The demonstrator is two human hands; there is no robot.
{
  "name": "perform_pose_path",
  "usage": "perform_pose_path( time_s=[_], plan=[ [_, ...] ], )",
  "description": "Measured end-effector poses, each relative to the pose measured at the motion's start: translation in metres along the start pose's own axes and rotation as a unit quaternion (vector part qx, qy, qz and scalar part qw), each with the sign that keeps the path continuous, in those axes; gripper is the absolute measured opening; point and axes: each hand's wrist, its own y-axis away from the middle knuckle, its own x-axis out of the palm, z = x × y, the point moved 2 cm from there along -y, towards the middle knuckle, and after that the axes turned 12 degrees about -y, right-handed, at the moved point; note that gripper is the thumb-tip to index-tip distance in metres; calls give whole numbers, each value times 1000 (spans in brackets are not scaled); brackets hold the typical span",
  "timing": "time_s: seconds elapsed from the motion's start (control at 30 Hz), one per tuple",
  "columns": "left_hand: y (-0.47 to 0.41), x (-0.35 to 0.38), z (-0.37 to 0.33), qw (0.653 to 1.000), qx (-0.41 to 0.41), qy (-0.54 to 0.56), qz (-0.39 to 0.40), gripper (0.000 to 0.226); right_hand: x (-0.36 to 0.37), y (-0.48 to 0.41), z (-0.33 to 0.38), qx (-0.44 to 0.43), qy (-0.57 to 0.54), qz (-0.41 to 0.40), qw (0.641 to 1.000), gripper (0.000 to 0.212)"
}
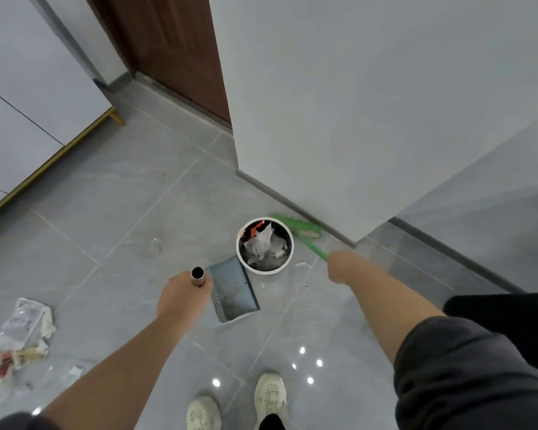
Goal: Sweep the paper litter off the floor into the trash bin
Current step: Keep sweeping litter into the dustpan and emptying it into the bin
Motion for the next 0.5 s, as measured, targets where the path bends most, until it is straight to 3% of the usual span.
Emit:
perform_pose_path(
  time_s=[0.2,0.5],
  plan=[
    [-6,3,16,999,-14,-14,26,37,23,8,-26,40,25,9,999,39],
    [1,3,46,1000,-21,21,6,39,40,52,-42,94,10,90,991,41]
  ],
)
